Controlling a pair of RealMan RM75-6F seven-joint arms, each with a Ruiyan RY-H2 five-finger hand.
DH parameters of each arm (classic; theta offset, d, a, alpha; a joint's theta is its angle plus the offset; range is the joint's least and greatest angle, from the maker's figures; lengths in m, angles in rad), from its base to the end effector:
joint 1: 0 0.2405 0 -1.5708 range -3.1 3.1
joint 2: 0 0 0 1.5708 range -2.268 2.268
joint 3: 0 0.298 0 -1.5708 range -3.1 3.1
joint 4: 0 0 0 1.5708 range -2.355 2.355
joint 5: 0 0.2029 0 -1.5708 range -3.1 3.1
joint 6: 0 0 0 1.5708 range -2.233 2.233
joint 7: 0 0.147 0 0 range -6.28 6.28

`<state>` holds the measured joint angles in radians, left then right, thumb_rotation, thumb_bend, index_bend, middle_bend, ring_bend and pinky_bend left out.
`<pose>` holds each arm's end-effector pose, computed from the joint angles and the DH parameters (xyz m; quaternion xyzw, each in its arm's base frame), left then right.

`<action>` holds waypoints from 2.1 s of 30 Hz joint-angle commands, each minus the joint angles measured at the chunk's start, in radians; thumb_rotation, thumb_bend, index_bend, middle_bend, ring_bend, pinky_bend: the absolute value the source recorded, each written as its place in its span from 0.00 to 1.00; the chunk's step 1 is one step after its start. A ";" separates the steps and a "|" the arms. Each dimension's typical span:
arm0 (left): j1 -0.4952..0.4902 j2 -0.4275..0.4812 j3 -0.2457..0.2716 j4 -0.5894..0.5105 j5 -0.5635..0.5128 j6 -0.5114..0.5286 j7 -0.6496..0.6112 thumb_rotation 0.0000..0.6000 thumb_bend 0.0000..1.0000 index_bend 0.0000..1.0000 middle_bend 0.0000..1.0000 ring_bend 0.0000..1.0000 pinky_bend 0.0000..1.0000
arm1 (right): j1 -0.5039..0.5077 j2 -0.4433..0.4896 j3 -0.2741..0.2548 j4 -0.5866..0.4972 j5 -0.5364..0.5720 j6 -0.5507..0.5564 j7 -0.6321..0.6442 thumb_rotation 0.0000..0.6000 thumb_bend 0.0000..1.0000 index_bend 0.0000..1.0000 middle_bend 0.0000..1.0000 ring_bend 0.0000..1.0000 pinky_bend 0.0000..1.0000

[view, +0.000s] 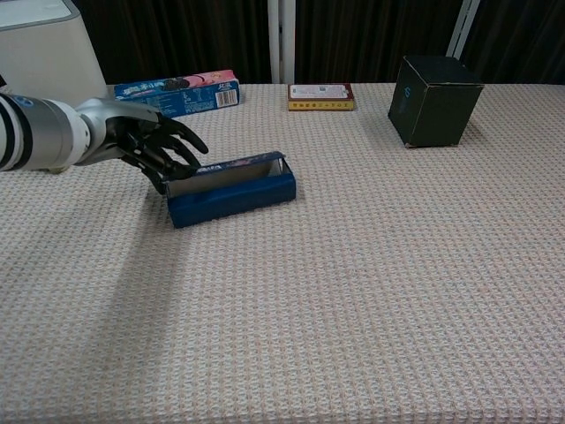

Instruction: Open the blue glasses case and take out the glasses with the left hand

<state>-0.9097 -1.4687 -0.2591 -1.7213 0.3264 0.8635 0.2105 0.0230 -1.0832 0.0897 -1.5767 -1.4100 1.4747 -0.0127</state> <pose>-0.1466 0.3746 -0.0129 -0.5614 -0.6951 -0.3198 0.3151 -0.3742 -0.1720 0.2109 0.5602 -0.3908 0.3418 0.6454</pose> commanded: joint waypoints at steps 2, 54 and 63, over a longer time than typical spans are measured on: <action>-0.003 -0.006 0.005 0.005 0.008 0.016 0.002 1.00 0.46 0.16 0.12 0.17 0.39 | 0.001 -0.001 0.000 0.001 0.001 -0.001 0.000 1.00 0.30 0.00 0.00 0.00 0.00; 0.048 -0.128 0.252 0.289 1.117 0.064 0.105 1.00 0.35 0.27 0.00 0.00 0.00 | -0.002 -0.007 0.003 0.015 0.019 -0.008 0.017 1.00 0.31 0.00 0.00 0.00 0.00; 0.034 -0.172 0.217 0.336 1.073 0.023 0.132 1.00 0.35 0.27 0.00 0.00 0.00 | -0.001 -0.007 0.005 0.018 0.024 -0.013 0.025 1.00 0.31 0.00 0.00 0.00 0.00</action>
<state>-0.8741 -1.6340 -0.0353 -1.3921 1.4068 0.8893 0.3361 0.0222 -1.0904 0.0947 -1.5590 -1.3867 1.4624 0.0119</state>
